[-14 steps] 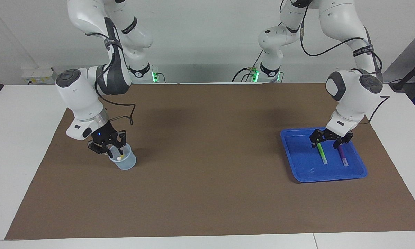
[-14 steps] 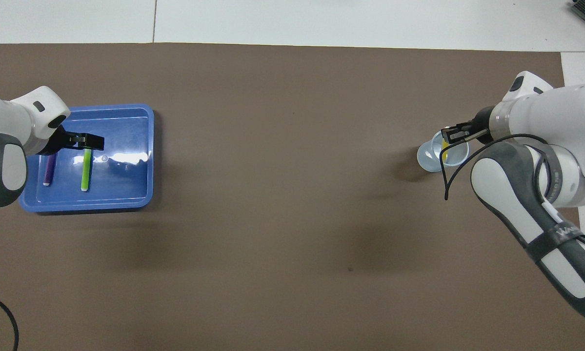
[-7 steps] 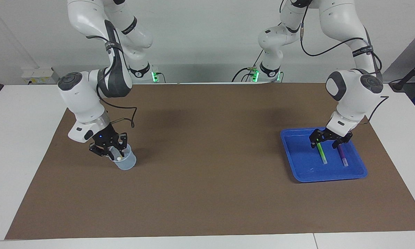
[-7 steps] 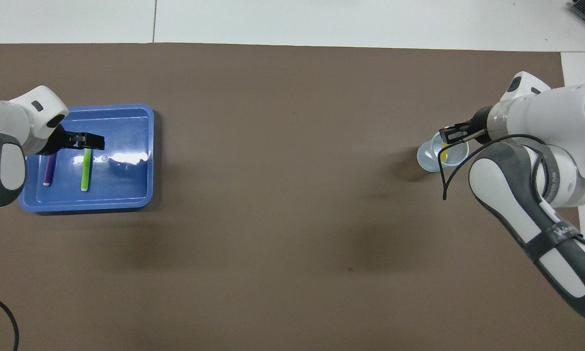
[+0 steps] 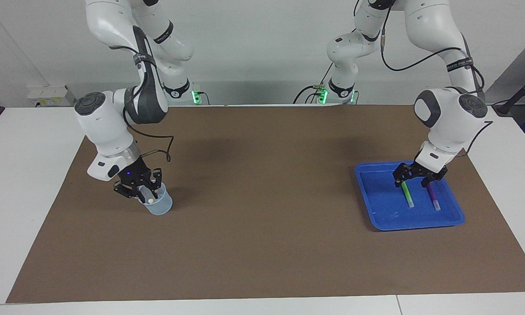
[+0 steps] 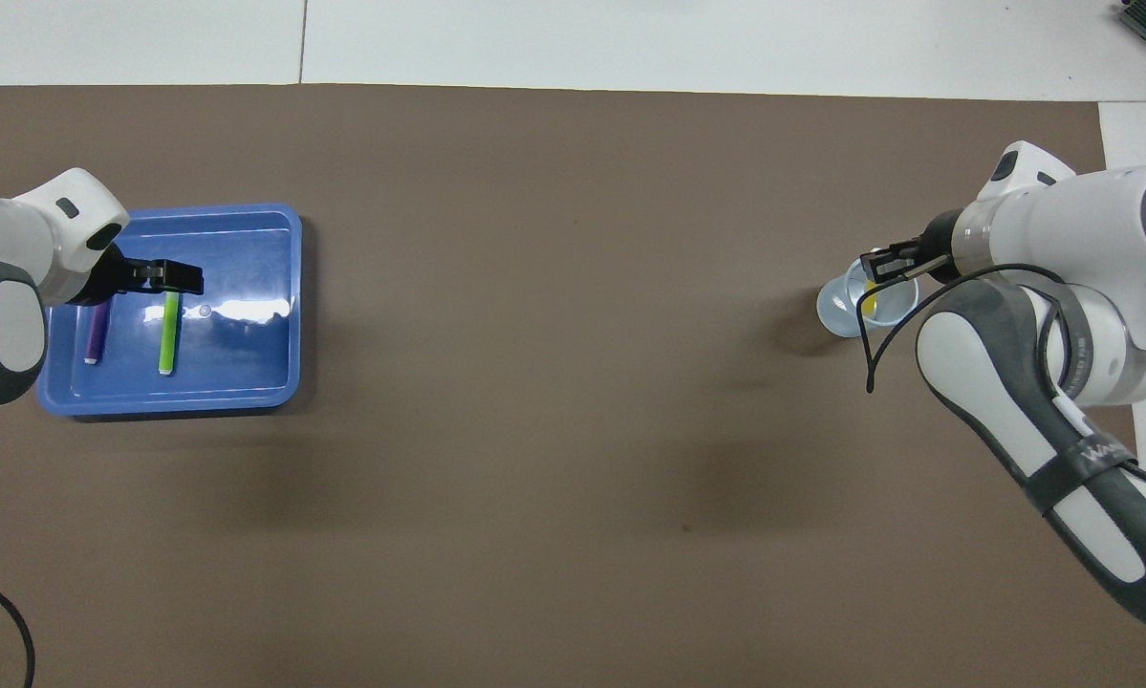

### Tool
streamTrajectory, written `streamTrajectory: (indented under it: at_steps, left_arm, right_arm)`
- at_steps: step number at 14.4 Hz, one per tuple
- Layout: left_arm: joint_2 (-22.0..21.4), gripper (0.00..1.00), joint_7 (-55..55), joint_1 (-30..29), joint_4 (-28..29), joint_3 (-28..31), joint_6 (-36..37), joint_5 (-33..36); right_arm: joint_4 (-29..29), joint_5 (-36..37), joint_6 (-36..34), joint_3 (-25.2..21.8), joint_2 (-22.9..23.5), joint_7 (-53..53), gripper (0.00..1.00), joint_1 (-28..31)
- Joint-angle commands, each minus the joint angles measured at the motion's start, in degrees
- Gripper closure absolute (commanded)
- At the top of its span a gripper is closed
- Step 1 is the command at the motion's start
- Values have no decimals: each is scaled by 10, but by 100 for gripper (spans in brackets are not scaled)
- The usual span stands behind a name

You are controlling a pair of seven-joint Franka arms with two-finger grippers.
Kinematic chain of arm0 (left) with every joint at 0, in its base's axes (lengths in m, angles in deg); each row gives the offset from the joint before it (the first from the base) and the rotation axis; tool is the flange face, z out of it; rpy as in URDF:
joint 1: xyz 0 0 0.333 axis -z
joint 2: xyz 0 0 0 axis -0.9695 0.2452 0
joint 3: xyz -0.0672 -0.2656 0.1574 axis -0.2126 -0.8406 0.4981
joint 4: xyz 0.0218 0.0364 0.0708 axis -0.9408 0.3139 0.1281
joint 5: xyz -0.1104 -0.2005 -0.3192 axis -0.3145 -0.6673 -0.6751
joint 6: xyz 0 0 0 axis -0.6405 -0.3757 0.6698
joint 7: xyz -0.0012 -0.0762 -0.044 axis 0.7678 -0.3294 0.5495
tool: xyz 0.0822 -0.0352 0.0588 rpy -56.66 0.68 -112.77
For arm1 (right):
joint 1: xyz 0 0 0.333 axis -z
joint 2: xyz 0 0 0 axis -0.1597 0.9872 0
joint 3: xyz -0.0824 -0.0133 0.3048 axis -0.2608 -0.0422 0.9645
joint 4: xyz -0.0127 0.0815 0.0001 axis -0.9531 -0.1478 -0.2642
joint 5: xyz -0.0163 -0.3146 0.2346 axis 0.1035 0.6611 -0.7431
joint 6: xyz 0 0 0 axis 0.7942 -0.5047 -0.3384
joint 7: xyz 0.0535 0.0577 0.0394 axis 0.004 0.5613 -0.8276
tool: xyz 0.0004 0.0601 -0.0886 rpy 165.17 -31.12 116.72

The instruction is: Right arm passes pens to left for tray arrangement

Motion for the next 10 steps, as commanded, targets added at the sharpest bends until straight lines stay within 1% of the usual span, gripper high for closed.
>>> streamTrajectory:
  at_steps: [1,4,6,8,10]
  left_arm:
    - [-17,0,-8,7,10,3,13,-13]
    - [-17,0,-9,5,9,3,11,-14]
    - [-17,0,-8,4,9,3,11,-15]
    - [-17,0,-10,6,9,3,8,-15]
    - [-16,0,-10,7,7,3,7,-31]
  right_arm:
    - [-16,27,-33,3,3,20,60,-2]
    - [-38,43,-64,4,7,26,60,-7]
    - [-63,44,-87,4,20,48,60,-14]
    - [-71,46,-87,4,35,59,60,-18]
    - [-95,65,-101,4,53,69,60,-25]
